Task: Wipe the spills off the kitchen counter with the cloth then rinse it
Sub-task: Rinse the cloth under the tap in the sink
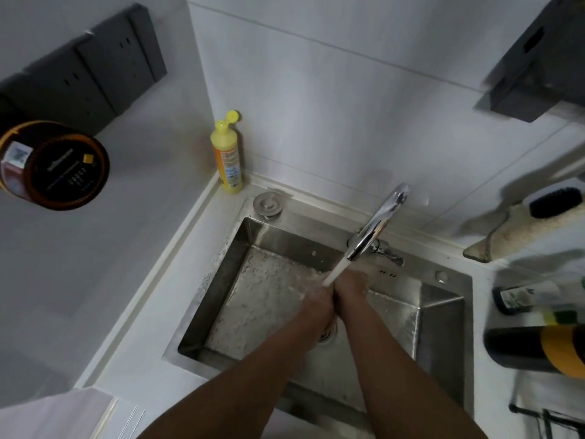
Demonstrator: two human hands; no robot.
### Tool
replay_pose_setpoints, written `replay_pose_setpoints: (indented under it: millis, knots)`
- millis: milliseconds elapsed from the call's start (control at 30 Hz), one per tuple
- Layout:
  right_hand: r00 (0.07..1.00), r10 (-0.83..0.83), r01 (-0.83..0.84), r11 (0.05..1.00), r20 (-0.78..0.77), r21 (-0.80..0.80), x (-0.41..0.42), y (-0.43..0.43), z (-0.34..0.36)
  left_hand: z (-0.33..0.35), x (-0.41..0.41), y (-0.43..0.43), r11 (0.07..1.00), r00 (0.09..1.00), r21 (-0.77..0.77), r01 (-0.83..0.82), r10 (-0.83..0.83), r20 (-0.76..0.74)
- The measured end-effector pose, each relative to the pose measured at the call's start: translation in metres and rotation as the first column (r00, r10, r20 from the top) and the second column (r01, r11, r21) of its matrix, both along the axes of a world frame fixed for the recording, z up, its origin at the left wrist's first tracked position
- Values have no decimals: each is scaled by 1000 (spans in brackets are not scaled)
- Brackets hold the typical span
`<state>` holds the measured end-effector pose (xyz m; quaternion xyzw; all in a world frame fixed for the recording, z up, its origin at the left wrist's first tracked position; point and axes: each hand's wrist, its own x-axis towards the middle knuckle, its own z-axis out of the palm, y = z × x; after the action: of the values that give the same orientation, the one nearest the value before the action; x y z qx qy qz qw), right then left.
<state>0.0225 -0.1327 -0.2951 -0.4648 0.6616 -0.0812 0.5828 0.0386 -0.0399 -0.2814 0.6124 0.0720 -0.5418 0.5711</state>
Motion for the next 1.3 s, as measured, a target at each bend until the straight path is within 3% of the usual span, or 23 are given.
replay_pose_setpoints:
  millis: [100, 233, 333, 367, 467, 567, 600, 700, 800, 833, 867, 933, 1000, 1067, 1167, 1300]
  knots:
    - [987, -128, 113, 983, 101, 143, -8, 5, 4, -7, 4, 8, 1000, 998, 4, -8, 8, -64]
    - [939, 54, -104, 986, 340, 131, -33, 17, 25, -12, 22, 27, 980, 976, -105, -168, 150, -161]
    - [884, 396, -391, 918, 249, -71, -26, 53, 34, -12, 30, 22, 983, 984, -70, -171, 166, -69]
    - [892, 400, -375, 915, 208, -151, -18, 65, 33, -7, 29, 18, 986, 987, -44, -158, 157, -26]
    - [978, 125, -76, 960, 169, -270, 2, 66, 28, 3, 27, 7, 997, 997, -47, -60, 62, 41]
    - [991, 134, -120, 941, 23, -315, 3, 35, 14, 6, 22, 10, 994, 998, -101, -39, 33, -60]
    - [995, 100, -98, 961, -3, -261, 2, 30, 10, -4, 21, 11, 995, 998, -97, 7, -13, -66]
    - [991, -37, 48, 996, 128, -81, -1, 32, 7, -18, 21, 16, 994, 995, -39, 100, -100, 5]
    - [957, -61, 17, 988, 283, 155, -6, 38, 4, -22, 21, 17, 997, 971, -46, 67, -76, -227]
    - [962, -16, -28, 987, 273, 157, -9, 39, 5, -21, 21, 17, 995, 948, -67, 70, -87, -308]
    - [975, 76, -89, 995, 207, 52, -11, 36, 7, -20, 22, 16, 991, 923, -104, 83, -115, -367]
    - [986, 161, -168, 930, -46, -326, -24, 14, 4, -19, 22, 10, 985, 898, -146, 91, -145, -416]
    - [953, -12, -157, 835, -301, -528, -37, -19, 4, -12, 23, 5, 991, 912, -120, 65, -108, -396]
    - [920, -95, -105, 875, -381, -473, -51, -52, 3, -10, 24, 4, 992, 918, -128, 0, -50, -392]
    - [934, 48, -182, 916, -354, -356, -58, -70, -1, -12, 31, 8, 984, 913, -142, -108, 42, -406]
    - [926, 163, -302, 861, -341, -409, -69, -50, 13, -17, 34, 10, 944, 857, -165, -286, 174, -485]
